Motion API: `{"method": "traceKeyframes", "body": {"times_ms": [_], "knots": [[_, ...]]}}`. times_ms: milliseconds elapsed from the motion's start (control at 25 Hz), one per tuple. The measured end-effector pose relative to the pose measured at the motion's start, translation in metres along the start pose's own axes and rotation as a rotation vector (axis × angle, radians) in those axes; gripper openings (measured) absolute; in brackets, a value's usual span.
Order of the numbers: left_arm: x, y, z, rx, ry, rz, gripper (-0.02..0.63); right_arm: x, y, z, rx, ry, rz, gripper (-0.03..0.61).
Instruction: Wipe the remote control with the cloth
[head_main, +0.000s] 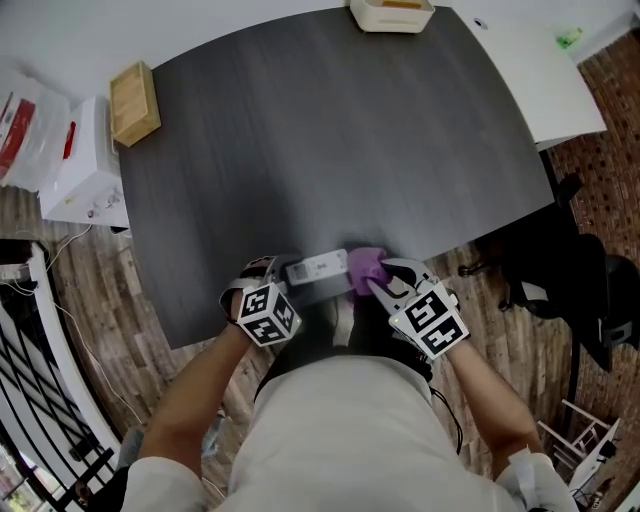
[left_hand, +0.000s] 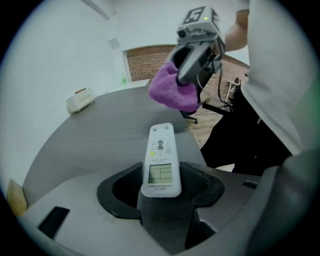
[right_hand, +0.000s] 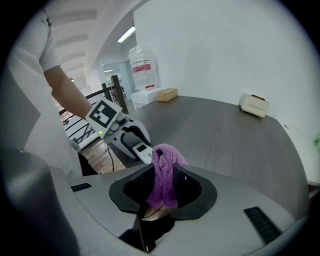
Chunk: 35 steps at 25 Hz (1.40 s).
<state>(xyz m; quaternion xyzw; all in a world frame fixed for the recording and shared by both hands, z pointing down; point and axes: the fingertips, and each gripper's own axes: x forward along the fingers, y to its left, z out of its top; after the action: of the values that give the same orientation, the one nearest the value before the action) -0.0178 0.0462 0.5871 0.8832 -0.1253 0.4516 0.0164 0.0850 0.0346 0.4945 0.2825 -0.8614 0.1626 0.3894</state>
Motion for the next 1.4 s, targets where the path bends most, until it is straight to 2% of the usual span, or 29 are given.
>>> {"method": "traceKeyframes", "body": {"times_ms": [80, 160, 240, 280, 360, 480, 640, 720, 800, 880, 1080, 1200, 1280, 1400], "knots": [[-0.006, -0.001, -0.007, 0.005, 0.012, 0.001, 0.219, 0.008, -0.017, 0.002, -0.026, 0.025, -0.049, 0.114], [-0.016, 0.0, -0.014, -0.025, 0.013, 0.021, 0.222, 0.019, -0.028, 0.007, -0.083, 0.061, -0.083, 0.114], [-0.028, 0.001, -0.021, -0.108, 0.003, 0.056, 0.225, 0.034, -0.033, 0.015, -0.157, 0.084, -0.095, 0.114], [-0.035, 0.001, -0.023, -0.18, -0.011, 0.079, 0.225, 0.042, -0.033, 0.019, -0.201, 0.095, -0.095, 0.114], [-0.049, 0.001, -0.023, -0.389, -0.067, 0.128, 0.225, 0.058, -0.034, 0.025, -0.297, 0.121, -0.093, 0.114], [-0.062, -0.009, -0.011, -0.768, -0.207, 0.153, 0.225, 0.077, -0.031, 0.023, -0.412, 0.175, -0.079, 0.114], [-0.045, -0.023, 0.006, -1.193, -0.352, 0.063, 0.225, 0.087, -0.02, 0.015, -0.454, 0.214, -0.031, 0.114], [-0.031, -0.021, 0.009, -1.318, -0.367, 0.025, 0.225, 0.085, -0.015, 0.013, -0.454, 0.216, -0.008, 0.114], [-0.023, -0.013, 0.008, -1.37, -0.368, 0.029, 0.224, 0.083, -0.011, 0.01, -0.441, 0.222, 0.015, 0.114], [-0.019, 0.001, 0.007, -1.383, -0.372, 0.054, 0.224, 0.08, -0.008, 0.005, -0.391, 0.226, 0.041, 0.114], [-0.014, 0.025, 0.0, -1.33, -0.297, 0.121, 0.225, 0.071, 0.014, -0.002, -0.153, 0.193, 0.168, 0.114], [-0.011, 0.029, -0.005, -1.306, -0.217, 0.169, 0.225, 0.069, 0.003, 0.002, -0.033, 0.142, 0.165, 0.114], [-0.008, 0.028, -0.006, -1.295, -0.162, 0.215, 0.225, 0.069, -0.009, 0.001, -0.02, 0.136, 0.142, 0.114], [-0.002, 0.027, -0.005, -1.313, -0.109, 0.27, 0.251, 0.071, -0.013, -0.004, -0.033, 0.162, 0.151, 0.114]]}}
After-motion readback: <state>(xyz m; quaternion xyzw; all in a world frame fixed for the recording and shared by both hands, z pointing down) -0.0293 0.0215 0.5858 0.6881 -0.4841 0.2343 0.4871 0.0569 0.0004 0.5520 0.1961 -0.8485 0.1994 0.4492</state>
